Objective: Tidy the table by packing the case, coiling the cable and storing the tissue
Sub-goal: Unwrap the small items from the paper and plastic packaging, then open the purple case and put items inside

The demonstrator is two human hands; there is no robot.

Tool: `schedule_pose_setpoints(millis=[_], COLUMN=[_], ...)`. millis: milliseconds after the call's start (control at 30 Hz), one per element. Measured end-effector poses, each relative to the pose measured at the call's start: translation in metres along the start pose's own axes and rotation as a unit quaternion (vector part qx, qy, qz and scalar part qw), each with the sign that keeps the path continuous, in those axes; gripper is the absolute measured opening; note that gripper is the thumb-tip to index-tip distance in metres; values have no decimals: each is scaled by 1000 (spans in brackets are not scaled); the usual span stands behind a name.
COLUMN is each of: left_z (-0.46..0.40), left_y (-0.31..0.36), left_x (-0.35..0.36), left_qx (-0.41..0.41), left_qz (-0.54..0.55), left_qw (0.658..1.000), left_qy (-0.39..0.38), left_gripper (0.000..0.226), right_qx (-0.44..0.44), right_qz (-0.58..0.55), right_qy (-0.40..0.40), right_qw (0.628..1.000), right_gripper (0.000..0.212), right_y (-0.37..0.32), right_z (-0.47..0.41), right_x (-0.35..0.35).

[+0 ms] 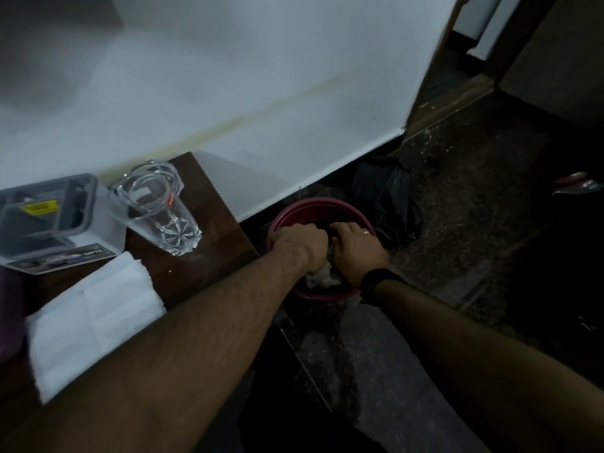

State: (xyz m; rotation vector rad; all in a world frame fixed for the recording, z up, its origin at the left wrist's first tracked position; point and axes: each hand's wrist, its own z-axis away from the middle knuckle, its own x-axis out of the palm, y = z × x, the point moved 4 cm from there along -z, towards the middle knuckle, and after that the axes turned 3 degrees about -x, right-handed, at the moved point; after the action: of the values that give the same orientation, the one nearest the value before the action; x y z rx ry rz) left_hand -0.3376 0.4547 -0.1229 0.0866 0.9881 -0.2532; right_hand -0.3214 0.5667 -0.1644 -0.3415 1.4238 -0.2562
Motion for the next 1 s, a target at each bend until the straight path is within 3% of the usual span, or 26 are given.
schedule_pose_setpoints(millis=[233,600,1000], left_z=[52,212,338], left_y=[-2,-33,-163], left_x=[-44,-82,-19], left_qx=[16,17,-99], left_qz=[23,52,133], left_qw=[997,979,953], left_qy=[70,195,253], left_gripper=[48,42,38], right_qx=[-36,-108,-234], right_qz=[13,23,15], right_qy=[34,91,57], right_qw=[999,990,971], right_gripper=[47,43,45], right_y=[-41,-137,-297], right_z=[32,129,204], right_x=[-66,-144,-115])
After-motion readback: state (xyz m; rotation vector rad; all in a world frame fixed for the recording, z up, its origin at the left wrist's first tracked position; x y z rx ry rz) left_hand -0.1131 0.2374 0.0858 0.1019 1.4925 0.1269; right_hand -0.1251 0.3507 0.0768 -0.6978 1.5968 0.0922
